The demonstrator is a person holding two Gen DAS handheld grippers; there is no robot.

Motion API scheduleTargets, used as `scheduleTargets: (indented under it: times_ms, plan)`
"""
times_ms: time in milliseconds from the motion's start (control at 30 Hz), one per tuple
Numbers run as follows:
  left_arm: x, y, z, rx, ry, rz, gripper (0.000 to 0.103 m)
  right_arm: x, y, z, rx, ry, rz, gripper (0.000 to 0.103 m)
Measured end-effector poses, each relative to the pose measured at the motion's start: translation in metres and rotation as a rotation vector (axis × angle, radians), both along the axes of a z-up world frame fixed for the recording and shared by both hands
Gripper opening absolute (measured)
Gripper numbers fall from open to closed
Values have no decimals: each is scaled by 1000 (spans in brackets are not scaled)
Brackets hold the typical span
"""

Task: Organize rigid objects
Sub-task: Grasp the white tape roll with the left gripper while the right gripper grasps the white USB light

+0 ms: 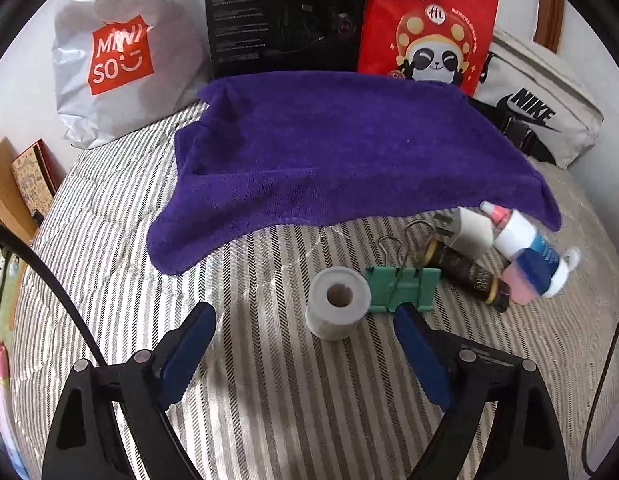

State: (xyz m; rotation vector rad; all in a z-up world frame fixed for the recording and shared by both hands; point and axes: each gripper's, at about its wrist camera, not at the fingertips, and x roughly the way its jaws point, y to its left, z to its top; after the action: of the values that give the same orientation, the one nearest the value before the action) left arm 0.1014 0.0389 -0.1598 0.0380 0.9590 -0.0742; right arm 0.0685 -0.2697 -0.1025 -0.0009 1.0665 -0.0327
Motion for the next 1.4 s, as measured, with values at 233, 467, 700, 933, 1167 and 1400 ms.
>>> scheduleTargets:
  times_ms: [233, 467, 700, 933, 1167, 1400]
  plan:
    - [1, 2, -5, -43, -21, -22, 65, 3, 0, -8, -8, 16, 9, 103]
    - [-4, -2, -7, -70, -44, -63, 28, 7, 5, -18, 8, 24, 34, 103]
    - [-9, 8, -6, -46, -53, -48, 27, 9, 1, -30, 76, 14, 50, 103]
    - [-6, 22, -7, -67, -53, 0, 27, 18, 6, -50, 62, -13, 75, 92]
    - [-4, 19, -8, -65, -52, 7, 28, 29, 17, -66, 36, -47, 142, 81]
    - [-6, 21, -8, -72, -56, 7, 28, 28, 23, -71, 31, -117, 168, 49]
